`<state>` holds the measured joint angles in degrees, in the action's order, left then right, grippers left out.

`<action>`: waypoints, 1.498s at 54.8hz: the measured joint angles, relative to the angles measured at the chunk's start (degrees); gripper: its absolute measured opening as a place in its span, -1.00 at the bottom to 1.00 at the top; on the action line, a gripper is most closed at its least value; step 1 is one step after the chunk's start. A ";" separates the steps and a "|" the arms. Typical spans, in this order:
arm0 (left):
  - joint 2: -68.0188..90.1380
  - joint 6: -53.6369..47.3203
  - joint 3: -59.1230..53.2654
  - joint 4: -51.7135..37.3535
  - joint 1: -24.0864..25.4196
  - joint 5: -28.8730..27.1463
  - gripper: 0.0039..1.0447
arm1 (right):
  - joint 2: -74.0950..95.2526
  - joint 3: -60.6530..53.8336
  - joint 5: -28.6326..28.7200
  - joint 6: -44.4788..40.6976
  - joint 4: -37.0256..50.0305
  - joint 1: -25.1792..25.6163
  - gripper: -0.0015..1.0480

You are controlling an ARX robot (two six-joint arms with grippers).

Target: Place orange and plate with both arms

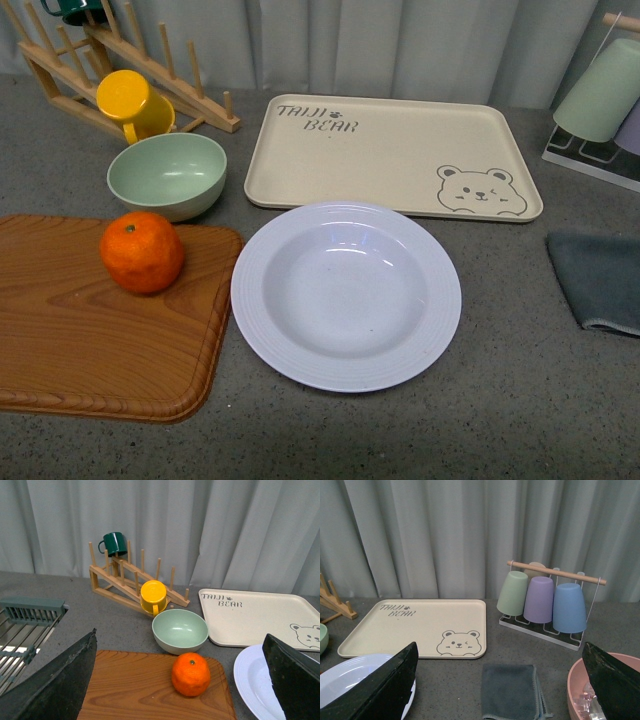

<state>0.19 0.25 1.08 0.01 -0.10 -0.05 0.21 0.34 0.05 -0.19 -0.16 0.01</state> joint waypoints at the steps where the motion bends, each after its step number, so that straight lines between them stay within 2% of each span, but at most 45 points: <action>1: 0.00 0.00 0.00 0.00 0.00 0.00 0.88 | 0.00 0.00 0.00 0.02 0.00 0.00 0.83; 15: 0.15 0.28 0.04 0.09 -0.26 -1.16 0.88 | 0.00 0.00 0.00 0.02 0.00 0.00 0.83; 21: 7.41 6.67 0.77 1.44 -7.87 -25.16 0.88 | 0.00 0.00 -0.17 0.02 0.00 -0.02 0.83; 25: 14.21 9.20 1.09 -3.10 -8.15 -29.68 0.88 | 0.00 0.00 -0.07 0.00 0.00 0.00 0.83; 29: 26.29 10.82 1.92 -13.62 -6.34 -26.18 0.88 | 0.00 0.00 -0.09 0.02 0.00 0.00 0.83; 35: 54.55 14.82 7.04 -34.84 -5.22 -18.93 0.88 | 0.00 0.00 0.00 0.02 0.00 0.00 0.83; 43: 80.02 18.56 15.23 -46.05 -6.45 -14.56 0.88 | 0.00 0.00 0.02 0.02 0.00 0.00 0.83; 57: 102.73 21.59 24.22 -51.67 -8.70 -10.78 0.88 | 0.00 0.00 0.02 0.02 0.00 0.00 0.83; 82: 115.45 21.49 29.55 -53.46 -10.51 -8.74 0.88 | 0.00 0.00 0.02 0.02 0.00 0.00 0.83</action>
<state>115.63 21.74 30.63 -53.45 -10.61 -8.80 0.21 0.34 0.08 -0.16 -0.16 0.01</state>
